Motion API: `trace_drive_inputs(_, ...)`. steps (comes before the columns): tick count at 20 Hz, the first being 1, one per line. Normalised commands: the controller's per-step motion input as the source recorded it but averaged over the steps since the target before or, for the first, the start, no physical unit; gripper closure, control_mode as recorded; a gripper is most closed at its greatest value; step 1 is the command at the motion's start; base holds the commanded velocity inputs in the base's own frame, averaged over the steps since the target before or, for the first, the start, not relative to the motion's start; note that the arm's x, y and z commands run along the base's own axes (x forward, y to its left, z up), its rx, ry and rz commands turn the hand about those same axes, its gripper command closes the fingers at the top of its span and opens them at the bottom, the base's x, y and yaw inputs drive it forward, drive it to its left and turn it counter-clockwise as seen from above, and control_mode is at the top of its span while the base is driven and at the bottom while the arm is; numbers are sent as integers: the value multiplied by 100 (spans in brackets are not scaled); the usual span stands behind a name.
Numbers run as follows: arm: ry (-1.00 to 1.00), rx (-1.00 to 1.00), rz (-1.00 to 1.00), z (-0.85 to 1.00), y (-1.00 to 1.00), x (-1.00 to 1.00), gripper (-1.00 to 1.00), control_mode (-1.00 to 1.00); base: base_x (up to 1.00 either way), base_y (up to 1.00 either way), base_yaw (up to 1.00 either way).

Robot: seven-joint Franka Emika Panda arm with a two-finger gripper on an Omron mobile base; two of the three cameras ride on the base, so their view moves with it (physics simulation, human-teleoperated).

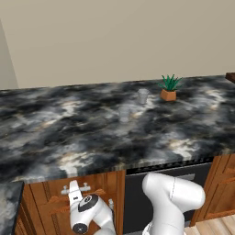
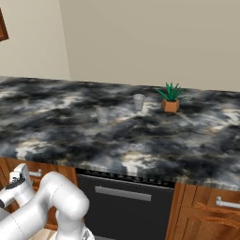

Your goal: Take the tongs from the drawer on the left and place them on the dining counter next to the tray containing the hot dog.

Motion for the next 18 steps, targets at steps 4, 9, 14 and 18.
trace_drive_inputs(4, 0, 0, 0, 0, 0, 3, -100, -100, 0, 0, 0)
trace_drive_inputs(9, 0, 0, 0, 0, 0, 0, -100, -100, 0, 0, 0)
trace_drive_inputs(14, 0, 0, 0, 0, 0, 0, 100, -100, 0, 0, 0)
trace_drive_inputs(18, 0, 0, 0, 0, 0, 0, 100, -100, 0, 0, 0)
